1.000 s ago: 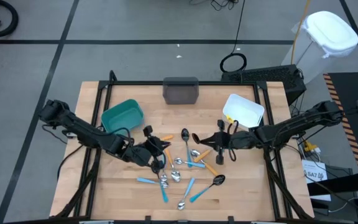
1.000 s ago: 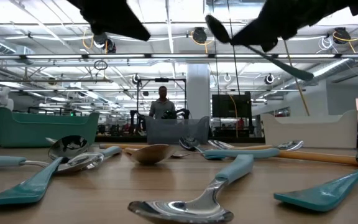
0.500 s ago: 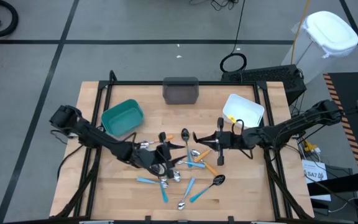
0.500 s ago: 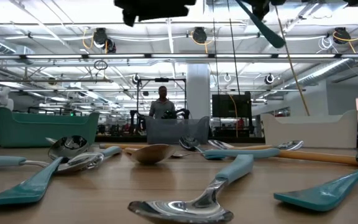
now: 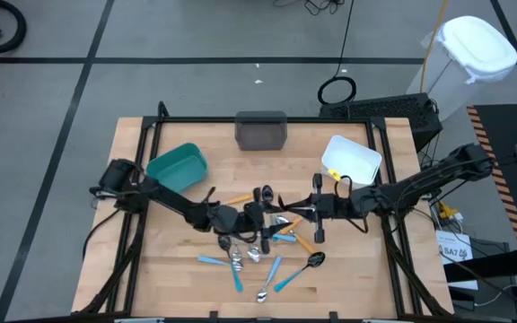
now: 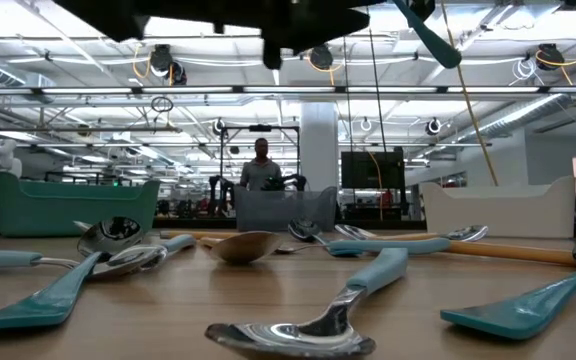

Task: Sort silverware by color (type)
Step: Put the blue spoon into the white bin

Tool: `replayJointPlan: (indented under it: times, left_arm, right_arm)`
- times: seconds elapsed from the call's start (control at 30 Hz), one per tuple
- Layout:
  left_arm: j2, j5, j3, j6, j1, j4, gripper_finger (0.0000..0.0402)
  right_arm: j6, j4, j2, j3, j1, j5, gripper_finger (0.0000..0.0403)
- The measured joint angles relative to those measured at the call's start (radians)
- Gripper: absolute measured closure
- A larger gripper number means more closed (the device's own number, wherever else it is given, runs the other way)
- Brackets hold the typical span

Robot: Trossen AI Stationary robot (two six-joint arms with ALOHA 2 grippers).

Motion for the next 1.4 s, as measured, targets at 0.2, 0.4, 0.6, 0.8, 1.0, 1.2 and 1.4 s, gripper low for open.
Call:
replayJointPlan:
  times: [0.2, 0.4, 0.6, 0.8, 1.0, 1.2, 1.4]
  left_arm:
    - [0.112, -0.008, 0.133, -0.007, 0.006, -0.042, 0.0219]
    - [0.169, -0.027, 0.238, -0.005, 0.006, -0.091, 0.0219]
    - [0.167, -0.056, 0.245, 0.0, 0.005, -0.107, 0.022]
    - [0.167, -0.063, 0.245, 0.004, 0.005, -0.122, 0.022]
    - [0.167, -0.064, 0.245, -0.004, 0.005, -0.114, 0.0223]
    - [0.167, -0.064, 0.245, 0.017, 0.005, -0.104, 0.0282]
    - [0.167, -0.058, 0.244, 0.03, 0.005, -0.103, 0.0368]
  right_arm:
    - [0.004, 0.002, 0.008, 0.0, 0.0, 0.0, 0.0398]
    - [0.004, 0.001, 0.008, 0.0, 0.006, -0.001, 0.0402]
    - [0.012, -0.007, 0.008, 0.0, 0.007, -0.001, 0.0402]
    - [0.017, -0.007, 0.008, 0.0, 0.007, -0.001, 0.0401]
    - [0.017, -0.006, 0.008, 0.0, 0.007, -0.001, 0.0401]
    - [0.017, -0.006, 0.008, 0.0, 0.007, -0.001, 0.0402]
    - [0.017, -0.006, 0.008, 0.0, 0.007, -0.002, 0.0402]
